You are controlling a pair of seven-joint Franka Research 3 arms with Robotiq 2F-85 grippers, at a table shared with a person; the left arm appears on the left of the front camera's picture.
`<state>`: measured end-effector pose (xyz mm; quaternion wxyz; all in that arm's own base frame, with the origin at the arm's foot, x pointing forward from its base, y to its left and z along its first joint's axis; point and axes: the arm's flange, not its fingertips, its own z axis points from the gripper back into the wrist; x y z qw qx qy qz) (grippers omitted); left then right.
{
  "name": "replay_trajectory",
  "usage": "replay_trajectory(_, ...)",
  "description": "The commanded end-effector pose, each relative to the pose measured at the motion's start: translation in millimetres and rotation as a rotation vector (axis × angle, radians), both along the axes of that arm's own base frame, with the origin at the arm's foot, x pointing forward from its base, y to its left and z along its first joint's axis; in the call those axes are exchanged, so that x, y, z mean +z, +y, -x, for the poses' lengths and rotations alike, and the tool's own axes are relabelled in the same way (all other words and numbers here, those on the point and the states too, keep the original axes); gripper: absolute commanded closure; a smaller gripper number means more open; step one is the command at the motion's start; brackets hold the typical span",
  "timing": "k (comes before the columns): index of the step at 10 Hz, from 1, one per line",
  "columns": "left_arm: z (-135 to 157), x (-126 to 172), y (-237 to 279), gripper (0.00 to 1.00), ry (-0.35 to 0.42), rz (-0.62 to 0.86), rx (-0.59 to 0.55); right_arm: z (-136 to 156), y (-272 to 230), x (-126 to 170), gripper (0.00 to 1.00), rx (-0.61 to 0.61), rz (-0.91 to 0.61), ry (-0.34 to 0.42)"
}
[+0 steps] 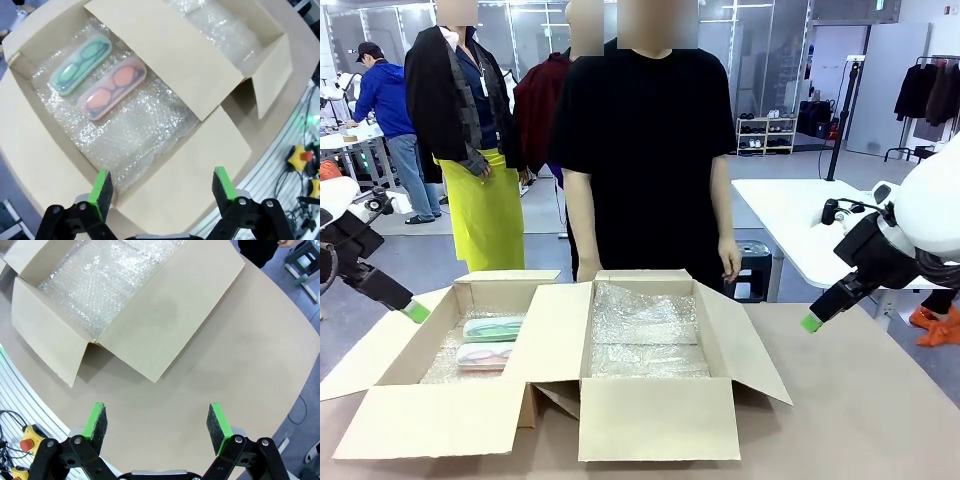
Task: Pack the glasses set securely to prepare it for shipping.
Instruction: Position the Package Box on the left side of the table.
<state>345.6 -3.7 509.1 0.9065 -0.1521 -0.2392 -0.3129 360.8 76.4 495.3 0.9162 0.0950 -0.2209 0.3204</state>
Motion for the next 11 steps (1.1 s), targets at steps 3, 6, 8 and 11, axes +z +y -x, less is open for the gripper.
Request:
replay_trajectory(3, -3.5, 3.0, -0.5, 0.00, -0.004, -0.003, 0.024, 1.3, 0.8, 1.2, 0.00, -0.003, 0.006, -0.006)
replay_trajectory(6, -3.5, 3.0, -0.5, 0.00, -0.004, -0.003, 0.024, 1.3, 0.8, 1.2, 0.00, -0.003, 0.006, -0.006)
replay_trajectory(8, -3.5, 3.0, -0.5, 0.00, -0.004, -0.003, 0.024, 1.3, 0.8, 1.2, 0.00, -0.003, 0.006, -0.006)
replay_trajectory(11, -3.5, 3.0, -0.5, 0.00, -0.004, -0.003, 0.024, 1.3, 0.8, 1.2, 0.00, -0.003, 0.006, -0.006)
